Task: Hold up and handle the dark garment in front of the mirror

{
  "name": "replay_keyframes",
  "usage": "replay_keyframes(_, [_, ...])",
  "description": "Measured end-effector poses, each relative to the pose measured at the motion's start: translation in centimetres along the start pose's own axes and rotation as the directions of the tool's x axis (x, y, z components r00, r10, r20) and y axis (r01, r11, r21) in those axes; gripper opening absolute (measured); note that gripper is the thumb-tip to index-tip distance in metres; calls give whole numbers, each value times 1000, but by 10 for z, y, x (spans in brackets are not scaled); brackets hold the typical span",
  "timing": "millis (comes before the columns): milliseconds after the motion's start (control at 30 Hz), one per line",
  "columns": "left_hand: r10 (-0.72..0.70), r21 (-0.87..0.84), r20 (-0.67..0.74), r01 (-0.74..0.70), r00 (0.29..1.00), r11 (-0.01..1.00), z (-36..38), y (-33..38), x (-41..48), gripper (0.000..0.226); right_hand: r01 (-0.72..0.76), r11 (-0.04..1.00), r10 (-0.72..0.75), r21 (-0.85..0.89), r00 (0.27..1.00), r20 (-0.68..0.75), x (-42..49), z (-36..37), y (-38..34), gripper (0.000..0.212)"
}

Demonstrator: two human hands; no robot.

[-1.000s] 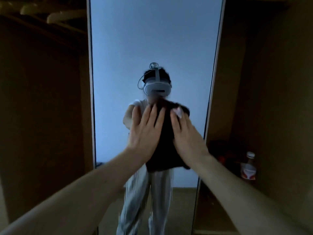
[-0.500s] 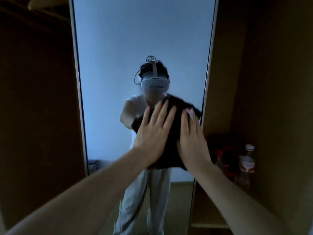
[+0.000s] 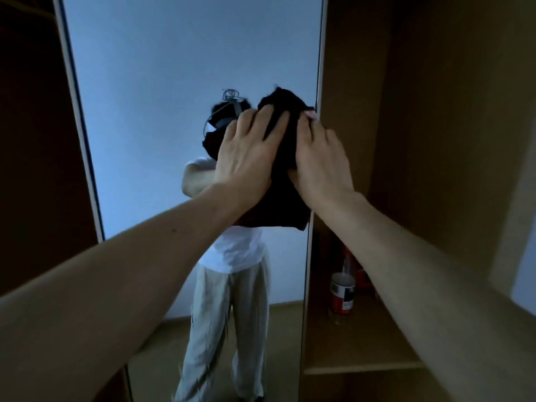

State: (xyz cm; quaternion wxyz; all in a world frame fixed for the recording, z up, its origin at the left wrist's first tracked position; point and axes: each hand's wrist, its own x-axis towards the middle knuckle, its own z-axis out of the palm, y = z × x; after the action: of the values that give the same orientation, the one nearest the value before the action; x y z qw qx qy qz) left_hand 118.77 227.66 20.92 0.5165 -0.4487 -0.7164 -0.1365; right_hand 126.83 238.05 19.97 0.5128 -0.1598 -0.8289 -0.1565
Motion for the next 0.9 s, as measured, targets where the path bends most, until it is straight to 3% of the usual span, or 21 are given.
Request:
replay_keyframes(133, [104, 41, -86, -101, 991, 994, 37, 7, -50, 57, -98, 984, 95, 149, 995, 26, -63, 27, -9, 67])
replay_keyframes(300, [261, -2, 14, -261, 965, 965, 75, 28, -157, 50, -261, 929, 174, 261, 933, 315, -183, 59, -33, 86])
replay_keyframes(433, [343, 8, 34, -343, 939, 939, 72, 23, -158, 48, -338, 896, 188, 287, 876, 444, -181, 54, -32, 86])
replay_keyframes(500, [339, 14, 18, -339, 941, 941, 62, 15, -137, 50, -330, 890, 193, 315, 898, 397, -154, 42, -29, 85])
replay_keyframes(633, [148, -4, -96, -149, 984, 989, 36, -6, -76, 57, -219, 919, 155, 327, 965, 211, -72, 13, -26, 77])
replay_keyframes(733, [75, 33, -81, -73, 994, 997, 29, -14, -61, 66, -120, 948, 96, 294, 991, 97, -49, 10, -30, 75])
replay_keyframes(833, [128, 43, -87, -125, 988, 991, 44, -13, -86, 60, -87, 957, 65, 276, 994, 85, -82, 32, -36, 73])
replay_keyframes(900, [151, 49, -37, -150, 988, 988, 58, -9, -123, 57, -99, 959, 58, 267, 986, 157, -118, 50, -41, 81])
